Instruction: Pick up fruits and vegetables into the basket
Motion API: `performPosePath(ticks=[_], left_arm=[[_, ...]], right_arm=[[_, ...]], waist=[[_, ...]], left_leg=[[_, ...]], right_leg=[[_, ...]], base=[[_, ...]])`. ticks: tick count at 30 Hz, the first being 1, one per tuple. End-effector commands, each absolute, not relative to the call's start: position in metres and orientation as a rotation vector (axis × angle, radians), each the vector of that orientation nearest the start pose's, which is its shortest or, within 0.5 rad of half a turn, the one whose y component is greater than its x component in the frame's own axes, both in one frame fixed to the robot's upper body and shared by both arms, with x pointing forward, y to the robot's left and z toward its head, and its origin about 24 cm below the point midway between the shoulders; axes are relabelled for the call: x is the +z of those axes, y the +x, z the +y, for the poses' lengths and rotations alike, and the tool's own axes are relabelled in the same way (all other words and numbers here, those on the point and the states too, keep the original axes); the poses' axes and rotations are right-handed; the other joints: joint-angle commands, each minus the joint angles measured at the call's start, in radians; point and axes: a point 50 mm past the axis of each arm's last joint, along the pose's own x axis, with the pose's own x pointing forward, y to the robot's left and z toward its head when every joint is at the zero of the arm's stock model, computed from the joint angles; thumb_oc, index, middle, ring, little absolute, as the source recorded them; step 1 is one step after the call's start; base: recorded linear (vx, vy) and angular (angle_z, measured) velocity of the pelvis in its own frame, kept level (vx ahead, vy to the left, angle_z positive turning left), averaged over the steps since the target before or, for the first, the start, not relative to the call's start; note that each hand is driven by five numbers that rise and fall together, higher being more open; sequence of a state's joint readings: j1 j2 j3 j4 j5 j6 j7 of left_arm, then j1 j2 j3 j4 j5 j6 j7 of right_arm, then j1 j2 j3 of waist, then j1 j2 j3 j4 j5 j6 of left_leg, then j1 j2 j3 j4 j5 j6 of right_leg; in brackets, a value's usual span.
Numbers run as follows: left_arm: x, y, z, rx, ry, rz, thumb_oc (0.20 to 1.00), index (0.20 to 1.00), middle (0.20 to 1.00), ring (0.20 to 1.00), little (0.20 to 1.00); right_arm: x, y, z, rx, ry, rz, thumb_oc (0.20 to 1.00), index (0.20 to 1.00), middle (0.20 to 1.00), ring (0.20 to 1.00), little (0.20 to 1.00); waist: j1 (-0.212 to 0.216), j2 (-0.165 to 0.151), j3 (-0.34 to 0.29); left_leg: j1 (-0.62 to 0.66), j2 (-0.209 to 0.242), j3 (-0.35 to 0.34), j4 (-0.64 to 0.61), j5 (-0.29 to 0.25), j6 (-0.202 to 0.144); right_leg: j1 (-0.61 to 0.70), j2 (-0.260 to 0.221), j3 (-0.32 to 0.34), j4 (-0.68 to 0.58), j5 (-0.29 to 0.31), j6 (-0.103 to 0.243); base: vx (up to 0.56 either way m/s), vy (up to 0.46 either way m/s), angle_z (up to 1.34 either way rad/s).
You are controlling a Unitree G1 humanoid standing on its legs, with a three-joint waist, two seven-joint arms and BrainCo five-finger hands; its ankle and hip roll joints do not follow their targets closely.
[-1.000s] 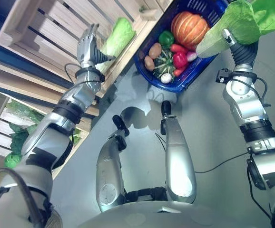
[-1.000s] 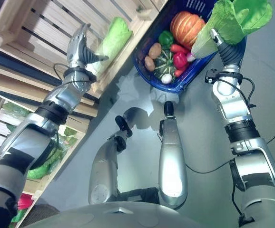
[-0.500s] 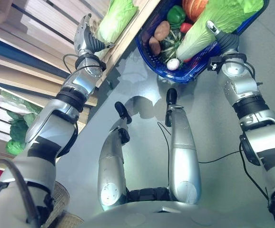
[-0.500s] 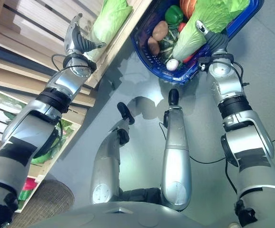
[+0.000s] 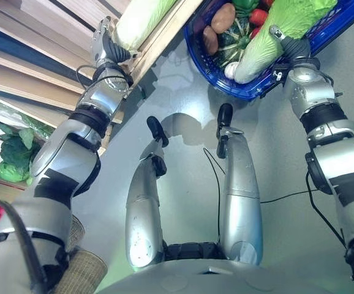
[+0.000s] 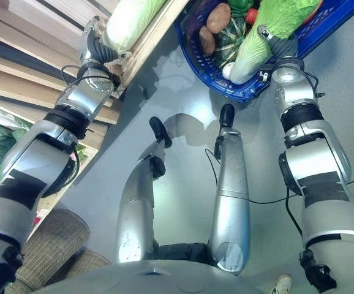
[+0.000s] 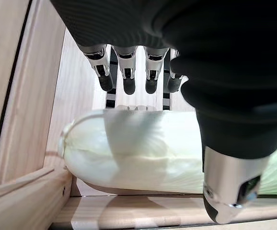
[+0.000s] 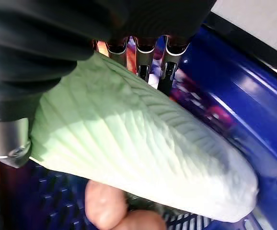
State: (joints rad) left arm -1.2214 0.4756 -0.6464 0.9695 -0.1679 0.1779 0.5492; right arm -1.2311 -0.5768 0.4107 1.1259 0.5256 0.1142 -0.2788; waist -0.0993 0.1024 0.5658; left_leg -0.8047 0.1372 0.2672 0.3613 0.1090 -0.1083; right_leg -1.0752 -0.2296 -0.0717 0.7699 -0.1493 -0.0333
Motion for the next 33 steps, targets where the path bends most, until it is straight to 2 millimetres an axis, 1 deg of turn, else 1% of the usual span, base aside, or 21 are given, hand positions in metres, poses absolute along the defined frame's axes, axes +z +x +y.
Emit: performPosePath(ticks=[1, 4, 6, 9, 12, 14, 15, 16, 17, 19, 20, 24, 26, 29, 31, 33], left_arm=[[0.238, 0.42, 0.189, 0.501, 0.762, -0.184, 1.0, 1.0, 1.0, 1.0, 1.0], [0.245, 0.42, 0.19, 0.517, 0.775, -0.195, 1.0, 1.0, 1.0, 1.0, 1.0], [0.25, 0.42, 0.192, 0.535, 0.777, -0.201, 1.0, 1.0, 1.0, 1.0, 1.0], [0.254, 0.419, 0.198, 0.574, 0.79, -0.204, 1.0, 1.0, 1.0, 1.0, 1.0], [0.254, 0.416, 0.208, 0.622, 0.826, -0.197, 1.0, 1.0, 1.0, 1.0, 1.0], [0.252, 0.414, 0.217, 0.657, 0.839, -0.174, 1.0, 1.0, 1.0, 1.0, 1.0], [0.251, 0.414, 0.218, 0.662, 0.842, -0.171, 1.0, 1.0, 1.0, 1.0, 1.0], [0.249, 0.413, 0.224, 0.682, 0.851, -0.156, 1.0, 1.0, 1.0, 1.0, 1.0], [0.248, 0.411, 0.231, 0.702, 0.859, -0.135, 1.0, 1.0, 1.0, 1.0, 1.0], [0.245, 0.409, 0.241, 0.733, 0.874, -0.108, 1.0, 1.0, 1.0, 1.0, 1.0], [0.242, 0.407, 0.249, 0.761, 0.878, -0.078, 1.0, 1.0, 1.0, 1.0, 1.0], [0.229, 0.402, 0.27, 0.789, 0.9, 0.019, 1.0, 1.0, 1.0, 1.0, 1.0], [0.224, 0.4, 0.276, 0.794, 0.894, 0.053, 1.0, 1.0, 1.0, 1.0, 1.0], [0.21, 0.4, 0.283, 0.737, 0.802, 0.16, 1.0, 1.0, 1.0, 1.0, 1.0], [0.204, 0.4, 0.284, 0.704, 0.776, 0.199, 1.0, 1.0, 1.0, 1.0, 1.0], [0.195, 0.4, 0.286, 0.667, 0.728, 0.247, 1.0, 1.0, 1.0, 1.0, 1.0]], right_arm=[[0.221, 0.411, -0.267, -0.486, -0.362, 0.11, 1.0, 1.0, 1.0, 1.0, 1.0], [0.226, 0.411, -0.268, -0.505, -0.411, 0.07, 1.0, 1.0, 1.0, 1.0, 1.0], [0.229, 0.412, -0.263, -0.501, -0.453, 0.011, 1.0, 1.0, 1.0, 1.0, 1.0], [0.236, 0.41, -0.248, -0.472, -0.503, -0.109, 1.0, 1.0, 1.0, 1.0, 1.0], [0.232, 0.399, -0.237, -0.443, -0.557, -0.212, 1.0, 1.0, 1.0, 1.0, 1.0], [0.222, 0.387, -0.237, -0.416, -0.558, -0.265, 1.0, 1.0, 1.0, 1.0, 1.0], [0.22, 0.386, -0.237, -0.411, -0.555, -0.27, 1.0, 1.0, 1.0, 1.0, 1.0], [0.213, 0.378, -0.237, -0.39, -0.55, -0.29, 1.0, 1.0, 1.0, 1.0, 1.0], [0.204, 0.369, -0.235, -0.367, -0.545, -0.312, 1.0, 1.0, 1.0, 1.0, 1.0], [0.19, 0.357, -0.234, -0.324, -0.538, -0.325, 1.0, 1.0, 1.0, 1.0, 1.0], [0.178, 0.346, -0.231, -0.282, -0.54, -0.335, 1.0, 1.0, 1.0, 1.0, 1.0], [0.146, 0.324, -0.225, -0.161, -0.501, -0.3, 1.0, 1.0, 1.0, 1.0, 1.0], [0.134, 0.318, -0.221, -0.108, -0.477, -0.276, 1.0, 1.0, 1.0, 1.0, 1.0], [0.119, 0.312, -0.216, -0.04, -0.406, -0.223, 1.0, 1.0, 1.0, 1.0, 1.0], [0.116, 0.31, -0.215, -0.031, -0.396, -0.209, 1.0, 1.0, 1.0, 1.0, 1.0], [0.11, 0.308, -0.213, -0.014, -0.336, -0.168, 1.0, 1.0, 1.0, 1.0, 1.0]], waist=[[-0.014, 0.084, -0.046], [-0.017, 0.078, -0.046], [-0.025, 0.07, -0.046], [-0.047, 0.053, -0.046], [-0.081, 0.029, -0.046], [-0.108, 0.013, -0.046], [-0.111, 0.009, -0.046], [-0.128, 0.0, -0.046], [-0.147, -0.009, -0.046], [-0.17, -0.023, -0.046], [-0.193, -0.034, -0.046], [-0.24, -0.055, -0.046], [-0.255, -0.063, -0.046], [-0.273, -0.073, -0.046], [-0.275, -0.076, -0.046], [-0.278, -0.086, -0.046]], left_leg=[[-0.091, 0.007, -0.017, 0.186, -0.167, 0.001], [-0.107, 0.013, -0.021, 0.195, -0.17, 0.004], [-0.113, 0.017, -0.021, 0.196, -0.17, 0.004], [-0.119, 0.023, -0.013, 0.191, -0.169, 0.0], [-0.123, 0.03, -0.004, 0.186, -0.171, -0.007], [-0.119, 0.034, 0.004, 0.182, -0.174, -0.012], [-0.117, 0.035, 0.005, 0.181, -0.174, -0.012], [-0.113, 0.037, 0.01, 0.179, -0.176, -0.014], [-0.111, 0.04, 0.015, 0.179, -0.179, -0.017], [-0.103, 0.045, 0.024, 0.179, -0.182, -0.02], [-0.098, 0.049, 0.031, 0.179, -0.185, -0.023], [-0.081, 0.06, 0.05, 0.179, -0.189, -0.03], [-0.072, 0.064, 0.058, 0.18, -0.19, -0.033], [-0.068, 0.073, 0.069, 0.19, -0.196, -0.036], [-0.068, 0.075, 0.071, 0.191, -0.196, -0.036], [-0.07, 0.079, 0.072, 0.195, -0.196, -0.034]], right_leg=[[0.004, 0.07, 0.013, -0.008, -0.055, 0.069], [-0.006, 0.073, 0.014, -0.009, -0.049, 0.069], [-0.011, 0.079, 0.015, -0.012, -0.045, 0.071], [-0.015, 0.09, 0.019, -0.027, -0.038, 0.074], [-0.02, 0.101, 0.028, -0.043, -0.031, 0.077], [-0.02, 0.11, 0.036, -0.052, -0.03, 0.079], [-0.019, 0.111, 0.038, -0.053, -0.03, 0.079], [-0.019, 0.116, 0.043, -0.055, -0.03, 0.081], [-0.019, 0.121, 0.049, -0.058, -0.03, 0.082], [-0.018, 0.126, 0.057, -0.06, -0.03, 0.083], [-0.02, 0.131, 0.065, -0.059, -0.029, 0.083], [-0.019, 0.142, 0.088, -0.055, -0.033, 0.08], [-0.016, 0.147, 0.095, -0.054, -0.033, 0.079], [-0.015, 0.151, 0.105, -0.052, -0.034, 0.077], [-0.013, 0.153, 0.106, -0.057, -0.032, 0.077], [-0.01, 0.159, 0.105, -0.064, -0.026, 0.076]], base=[[0.0, -0.056, 0.01], [-0.01, -0.041, 0.01], [0.0, 0.0, 0.0], [-0.01, 0.005, -0.04], [-0.01, 0.029, -0.1], [0.0, 0.047, -0.11], [0.0, 0.053, -0.11], [0.01, 0.065, -0.12], [0.02, 0.077, -0.15], [0.02, 0.074, -0.18], [0.04, 0.097, -0.18], [0.04, 0.089, -0.2], [0.04, 0.058, -0.16], [0.03, 0.018, -0.13], [0.01, -0.02, -0.12], [0.02, -0.029, -0.11]])
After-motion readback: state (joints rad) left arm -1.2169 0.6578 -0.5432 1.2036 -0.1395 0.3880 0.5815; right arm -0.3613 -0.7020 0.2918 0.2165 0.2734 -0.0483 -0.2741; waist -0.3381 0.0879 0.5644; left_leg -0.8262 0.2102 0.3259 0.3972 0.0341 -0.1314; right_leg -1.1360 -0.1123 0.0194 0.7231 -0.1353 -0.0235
